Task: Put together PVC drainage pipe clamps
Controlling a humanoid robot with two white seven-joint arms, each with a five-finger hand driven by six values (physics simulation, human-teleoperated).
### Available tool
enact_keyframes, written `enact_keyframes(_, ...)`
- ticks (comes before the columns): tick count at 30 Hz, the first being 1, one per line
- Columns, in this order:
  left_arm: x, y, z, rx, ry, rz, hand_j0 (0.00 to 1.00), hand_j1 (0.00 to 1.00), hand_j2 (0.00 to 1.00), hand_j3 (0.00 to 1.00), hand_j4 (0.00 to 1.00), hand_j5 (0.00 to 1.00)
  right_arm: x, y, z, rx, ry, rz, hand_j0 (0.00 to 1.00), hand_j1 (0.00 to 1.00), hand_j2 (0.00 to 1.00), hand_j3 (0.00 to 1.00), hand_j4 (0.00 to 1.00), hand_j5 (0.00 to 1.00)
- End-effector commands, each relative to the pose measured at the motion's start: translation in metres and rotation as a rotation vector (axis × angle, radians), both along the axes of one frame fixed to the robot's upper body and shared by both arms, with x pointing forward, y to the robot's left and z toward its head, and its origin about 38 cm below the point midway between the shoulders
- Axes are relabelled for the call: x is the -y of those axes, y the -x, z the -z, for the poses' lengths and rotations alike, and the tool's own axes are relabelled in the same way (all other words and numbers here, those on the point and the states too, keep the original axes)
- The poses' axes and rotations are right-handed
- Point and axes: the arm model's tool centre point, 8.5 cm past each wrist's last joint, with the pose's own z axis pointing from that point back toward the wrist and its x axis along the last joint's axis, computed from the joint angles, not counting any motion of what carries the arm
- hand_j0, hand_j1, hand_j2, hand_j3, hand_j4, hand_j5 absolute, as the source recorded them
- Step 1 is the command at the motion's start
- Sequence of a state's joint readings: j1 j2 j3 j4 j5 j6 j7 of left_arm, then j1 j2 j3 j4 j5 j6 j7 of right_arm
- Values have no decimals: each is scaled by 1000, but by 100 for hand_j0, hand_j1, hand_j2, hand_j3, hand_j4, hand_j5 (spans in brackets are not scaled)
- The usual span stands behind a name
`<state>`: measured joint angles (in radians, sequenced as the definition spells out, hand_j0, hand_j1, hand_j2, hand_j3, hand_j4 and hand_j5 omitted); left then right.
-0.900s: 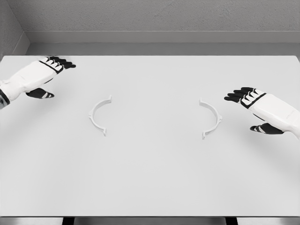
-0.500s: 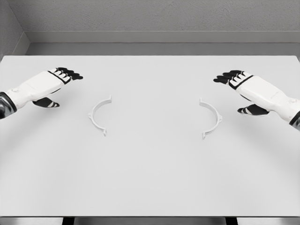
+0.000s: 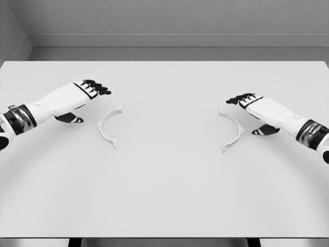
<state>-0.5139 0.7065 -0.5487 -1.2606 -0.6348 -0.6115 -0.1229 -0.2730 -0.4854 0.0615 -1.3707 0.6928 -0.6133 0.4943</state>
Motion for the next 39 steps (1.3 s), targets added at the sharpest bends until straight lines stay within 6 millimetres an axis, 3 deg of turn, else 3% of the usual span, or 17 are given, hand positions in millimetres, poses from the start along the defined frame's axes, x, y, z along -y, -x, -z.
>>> enact_keyframes(1,5,0,2,-4,7,7,100,100,100,100,100,100,2,0,3,-10,-10,9,100,100,100,100,100,100)
enact_keyframes(6,16,2,12,-30,3,30,100,100,100,100,100,100,0,-2,0,-3,-12,6,100,100,100,100,100,100)
enact_keyframes(15,20,2,12,-30,9,35,100,100,100,100,100,100,-3,-5,-6,14,-13,-1,100,100,100,100,100,100)
enact_keyframes(21,27,0,18,-46,15,39,100,100,100,100,100,100,-17,-4,1,-2,-12,-36,100,100,100,100,100,100)
enact_keyframes(39,49,1,25,-76,21,76,100,100,100,100,100,100,-36,-10,-2,3,-26,-72,100,100,100,100,100,100)
